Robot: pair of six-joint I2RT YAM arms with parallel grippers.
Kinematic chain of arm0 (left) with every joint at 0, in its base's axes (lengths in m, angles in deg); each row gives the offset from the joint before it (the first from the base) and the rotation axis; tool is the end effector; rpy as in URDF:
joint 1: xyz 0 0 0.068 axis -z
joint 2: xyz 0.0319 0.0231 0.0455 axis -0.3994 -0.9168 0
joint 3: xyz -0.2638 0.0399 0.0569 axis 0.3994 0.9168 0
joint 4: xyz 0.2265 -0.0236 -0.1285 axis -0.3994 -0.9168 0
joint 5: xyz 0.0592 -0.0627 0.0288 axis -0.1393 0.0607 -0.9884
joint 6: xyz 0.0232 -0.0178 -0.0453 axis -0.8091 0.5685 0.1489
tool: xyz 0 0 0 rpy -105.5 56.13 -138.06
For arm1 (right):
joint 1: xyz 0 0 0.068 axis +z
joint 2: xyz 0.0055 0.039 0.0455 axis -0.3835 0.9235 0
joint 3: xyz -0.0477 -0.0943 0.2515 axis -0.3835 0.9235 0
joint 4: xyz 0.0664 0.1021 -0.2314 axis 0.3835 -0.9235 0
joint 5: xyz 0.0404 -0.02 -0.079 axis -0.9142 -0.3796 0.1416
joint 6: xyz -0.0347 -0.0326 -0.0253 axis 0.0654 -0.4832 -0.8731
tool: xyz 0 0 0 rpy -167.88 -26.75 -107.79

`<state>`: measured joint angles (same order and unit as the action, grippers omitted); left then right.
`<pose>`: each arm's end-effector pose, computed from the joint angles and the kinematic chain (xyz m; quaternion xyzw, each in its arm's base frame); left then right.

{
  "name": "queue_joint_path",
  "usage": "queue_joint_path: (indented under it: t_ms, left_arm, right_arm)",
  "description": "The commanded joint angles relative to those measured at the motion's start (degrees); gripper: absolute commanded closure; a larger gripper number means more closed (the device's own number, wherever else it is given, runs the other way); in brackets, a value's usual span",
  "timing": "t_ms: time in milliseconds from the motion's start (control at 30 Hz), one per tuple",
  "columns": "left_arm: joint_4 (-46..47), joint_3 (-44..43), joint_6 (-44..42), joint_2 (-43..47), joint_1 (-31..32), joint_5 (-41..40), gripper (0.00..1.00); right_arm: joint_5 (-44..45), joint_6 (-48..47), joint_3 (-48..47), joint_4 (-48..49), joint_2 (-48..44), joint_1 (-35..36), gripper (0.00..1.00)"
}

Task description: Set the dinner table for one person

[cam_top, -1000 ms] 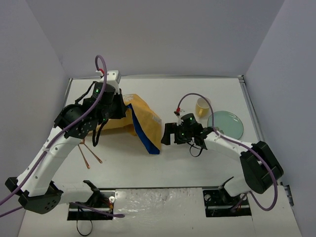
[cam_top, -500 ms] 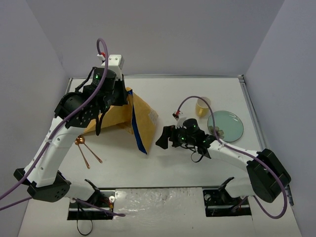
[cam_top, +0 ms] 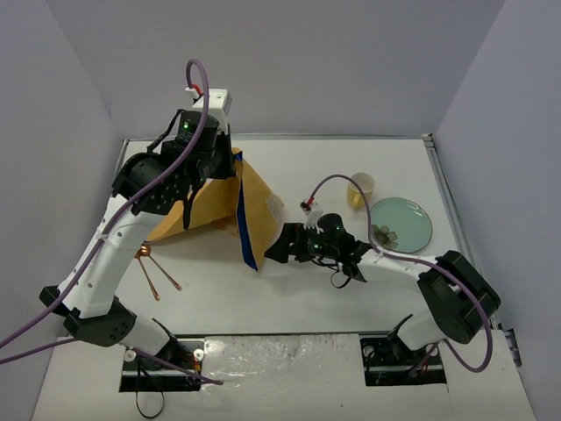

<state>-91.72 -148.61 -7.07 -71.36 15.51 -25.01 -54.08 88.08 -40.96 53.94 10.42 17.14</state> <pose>0.2109 -0.1601 0.5165 0.0434 0.8304 -0.2019 0.5174 0.2161 0.1995 0.2021 -0.1529 0.7634 0.5139 0.3602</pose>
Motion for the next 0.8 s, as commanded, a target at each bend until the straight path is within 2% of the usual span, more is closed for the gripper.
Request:
queue_joint_path:
  t_ms: [0,333,767]
  left_arm:
    - [5.78,-3.94,-1.38,-0.90,-0.08,-1.26,1.00]
    - [4.50,-12.14,-2.11,-7.03,-0.29,-1.33,1.00]
    - [3.15,-17.48,-2.48,-9.54,-0.38,-1.38,1.00]
  right_arm:
    - [-2.65,5.08,0.43,11.31,3.22,1.00,0.00]
    - [-1.30,8.49,1.60,20.00,8.40,1.35,0.00]
    - [4.06,3.82,-0.94,16.49,8.08,1.27,0.03]
